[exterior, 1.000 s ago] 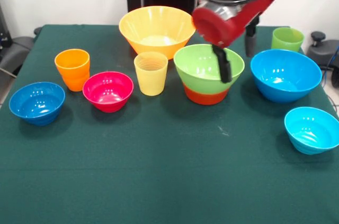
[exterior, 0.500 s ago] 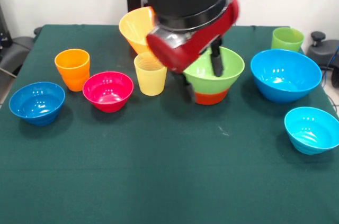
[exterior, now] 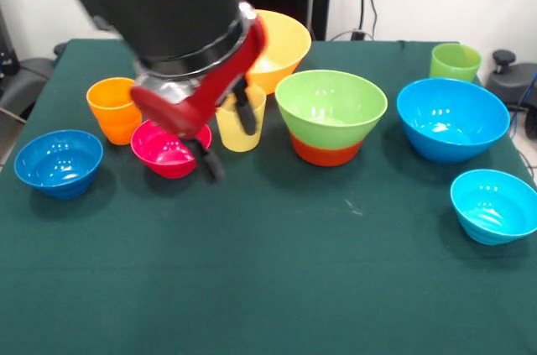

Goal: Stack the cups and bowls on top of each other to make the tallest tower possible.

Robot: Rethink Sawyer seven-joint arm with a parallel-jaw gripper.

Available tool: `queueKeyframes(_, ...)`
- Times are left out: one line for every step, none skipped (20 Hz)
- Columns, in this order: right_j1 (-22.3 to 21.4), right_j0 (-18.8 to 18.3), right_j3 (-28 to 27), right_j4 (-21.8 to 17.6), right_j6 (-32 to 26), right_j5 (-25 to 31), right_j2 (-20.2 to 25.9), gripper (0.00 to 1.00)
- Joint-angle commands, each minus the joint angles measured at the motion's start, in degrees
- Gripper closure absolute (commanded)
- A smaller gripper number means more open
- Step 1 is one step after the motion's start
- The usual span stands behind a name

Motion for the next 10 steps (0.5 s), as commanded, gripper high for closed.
queueKeyframes(2.31, 0.28, -6.17, -5.63, -24.67, 7.15, -1.12, 0.00)
queueKeyframes(2.59, 0.45, -6.75, -5.75, -24.95, 7.22, -1.19, 0.00)
queueKeyframes(2.64, 0.49, -6.80, -5.65, -25.09, 7.06, -1.37, 0.00)
queueKeyframes(2.70, 0.55, -7.02, -5.60, -25.26, 7.03, -1.49, 0.00)
queueKeyframes(2.64, 0.56, -6.98, -5.43, -25.28, 6.95, -1.63, 0.00)
queueKeyframes(2.59, 0.56, -6.94, -5.26, -25.31, 6.87, -1.77, 0.00)
queueKeyframes(2.47, 0.54, -6.63, -5.06, -25.18, 6.51, -2.06, 0.00)
queueKeyframes(2.32, 0.33, -5.75, -4.56, -24.81, 5.61, -2.38, 0.00)
queueKeyframes(2.06, 0.04, -4.34, -4.05, -24.11, 4.17, -2.84, 0.00)
queueKeyframes(1.68, -0.24, -2.39, -3.41, -23.10, 2.32, -3.28, 0.00)
